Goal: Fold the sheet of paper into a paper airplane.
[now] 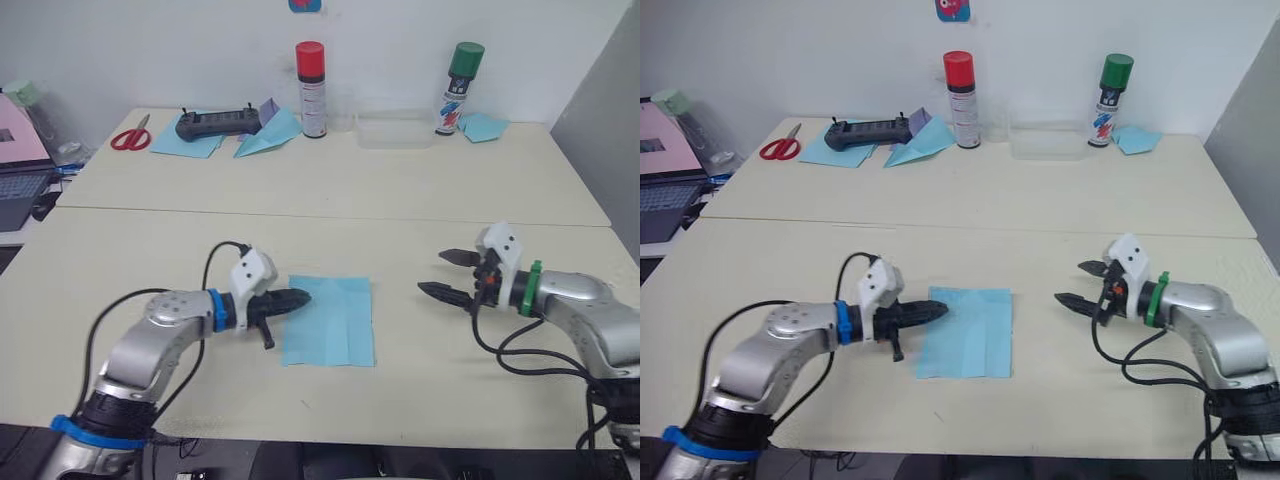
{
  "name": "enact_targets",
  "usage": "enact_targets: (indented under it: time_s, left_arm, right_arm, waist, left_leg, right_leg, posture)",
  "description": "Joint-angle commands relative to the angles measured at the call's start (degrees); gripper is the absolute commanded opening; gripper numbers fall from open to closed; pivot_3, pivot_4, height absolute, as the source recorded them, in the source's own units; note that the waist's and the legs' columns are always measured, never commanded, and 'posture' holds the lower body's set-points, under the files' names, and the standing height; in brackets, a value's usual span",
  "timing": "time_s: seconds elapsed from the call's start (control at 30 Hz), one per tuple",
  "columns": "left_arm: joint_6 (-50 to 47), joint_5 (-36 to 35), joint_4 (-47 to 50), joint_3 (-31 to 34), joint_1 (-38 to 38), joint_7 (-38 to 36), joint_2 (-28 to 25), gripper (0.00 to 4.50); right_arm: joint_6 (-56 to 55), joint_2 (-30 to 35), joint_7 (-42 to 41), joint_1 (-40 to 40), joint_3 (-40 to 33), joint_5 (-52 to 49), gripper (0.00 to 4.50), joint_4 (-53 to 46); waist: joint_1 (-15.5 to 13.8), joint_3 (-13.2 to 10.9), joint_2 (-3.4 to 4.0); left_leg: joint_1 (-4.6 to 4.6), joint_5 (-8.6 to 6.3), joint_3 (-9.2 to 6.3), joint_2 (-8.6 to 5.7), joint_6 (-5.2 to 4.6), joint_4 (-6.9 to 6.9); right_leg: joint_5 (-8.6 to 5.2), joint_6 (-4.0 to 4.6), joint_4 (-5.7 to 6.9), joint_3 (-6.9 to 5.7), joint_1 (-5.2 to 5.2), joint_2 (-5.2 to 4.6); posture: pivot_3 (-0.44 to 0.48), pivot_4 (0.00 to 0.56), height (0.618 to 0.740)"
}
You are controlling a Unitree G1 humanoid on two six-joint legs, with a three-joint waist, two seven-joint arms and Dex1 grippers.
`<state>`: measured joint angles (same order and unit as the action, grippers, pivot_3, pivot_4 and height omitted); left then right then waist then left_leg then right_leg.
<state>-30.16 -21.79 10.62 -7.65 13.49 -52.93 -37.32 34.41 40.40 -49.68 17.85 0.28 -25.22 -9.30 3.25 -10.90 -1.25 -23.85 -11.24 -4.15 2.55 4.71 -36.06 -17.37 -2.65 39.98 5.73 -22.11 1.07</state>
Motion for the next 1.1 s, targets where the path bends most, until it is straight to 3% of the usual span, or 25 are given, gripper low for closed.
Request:
enact_targets:
  time_s: [0.03, 0.13, 0.23, 0.4, 0.57, 0.73, 0.9, 1.1]
  left_arm:
    - [3.77, 6.16, -3.44, -4.11, -0.86, 0.58, -0.48, 0.03]
    - [6.27, 9.53, -7.35, -5.84, -1.26, 0.96, -0.16, 0.03]
    - [8.65, 11.66, -9.45, -6.87, -1.51, 0.59, -0.5, 0.0]
    - [10.21, 12.73, -10.26, -7.52, -1.04, 0.35, -0.13, 0.0]
    - [10.87, 12.9, -11.11, -6.87, -1.04, 1.01, 0.37, 0.0]
    - [10.69, 12.85, -10.72, -6.74, -1.34, 0.96, 0.41, 0.0]
    - [10.85, 13.03, -11.11, -6.46, -1.29, 1.78, 0.92, 0.0]
    - [10.88, 13.08, -11.56, -6.19, -0.63, 1.98, 1.14, 0.0]
  right_arm:
    - [-2.85, -1.19, 0.39, 1.69, 0.92, 2.11, 4.5, 0.93]
    - [-4.26, -3.1, 0.76, 2.36, 2.05, 3.55, 4.5, 2.7]
    - [-4.64, -5.01, 0.93, 3.42, 3.04, 4.5, 3.88, 4.46]
    - [-9.77, -6.45, -0.03, 4.64, 9.06, 10.8, 2.08, 9.42]
    - [-12.28, -10.1, -1.47, 5.55, 13.24, 13.44, 0.11, 12.81]
    - [-12.76, -11.19, -2.45, 5.57, 14.02, 14.09, 0.02, 13.31]
    - [2.77, -11.49, -10.26, 3.34, 15.73, 3.66, 0.02, 5.12]
    - [8.68, -14.52, -7.73, 4.1, 12.66, -0.68, 0.02, 3.71]
  waist:
    - [0.0, 0.01, 0.01]
    - [-0.05, 0.15, 0.1]
    - [-0.02, 0.25, 0.22]
    - [0.06, 0.29, 0.21]
    - [0.06, 0.34, 0.28]
    - [0.05, 0.36, 0.28]
    - [-0.02, 0.43, 0.32]
    - [-0.04, 0.44, 0.31]
  left_leg:
    - [0.0, 0.0, 0.0, 0.0, 0.0, 0.01]
    - [0.03, 0.0, -0.03, 0.02, 0.0, 0.04]
    - [0.14, 0.0, -0.03, 0.0, 0.0, 0.03]
    - [0.98, -0.01, 0.04, 0.0, 0.0, 0.08]
    - [0.99, -0.01, 0.04, 0.0, 0.0, 0.09]
    - [1.0, -0.01, 0.04, 0.0, 0.0, 0.08]
    - [1.0, -0.01, 0.01, 0.01, 0.0, 0.13]
    - [0.99, 0.0, 0.0, 0.0, 0.01, 0.09]
  right_leg:
    - [0.0, 0.0, 0.0, 0.0, 0.0, 0.01]
    - [0.0, 0.02, -0.01, -0.03, 0.03, 0.01]
    - [0.0, 0.01, -0.01, -0.02, 0.13, 0.01]
    - [-0.21, 0.32, -0.06, 0.08, 0.94, -0.01]
    - [-0.17, 0.25, -0.04, 0.08, 0.93, -0.01]
    - [-0.06, 0.05, -0.04, 0.08, 0.94, -0.01]
    - [-0.09, 0.1, -0.04, 0.05, 0.93, -0.01]
    - [-0.24, 0.37, -0.05, 0.07, 0.93, -0.03]
  posture:
    - [0.0, 0.15, 0.74]
    - [0.0, 0.15, 0.74]
    - [0.0, 0.15, 0.74]
    - [0.0, 0.15, 0.74]
    - [0.0, 0.15, 0.74]
    - [0.0, 0.15, 0.74]
    - [0.0, 0.15, 0.74]
    - [0.0, 0.15, 0.74]
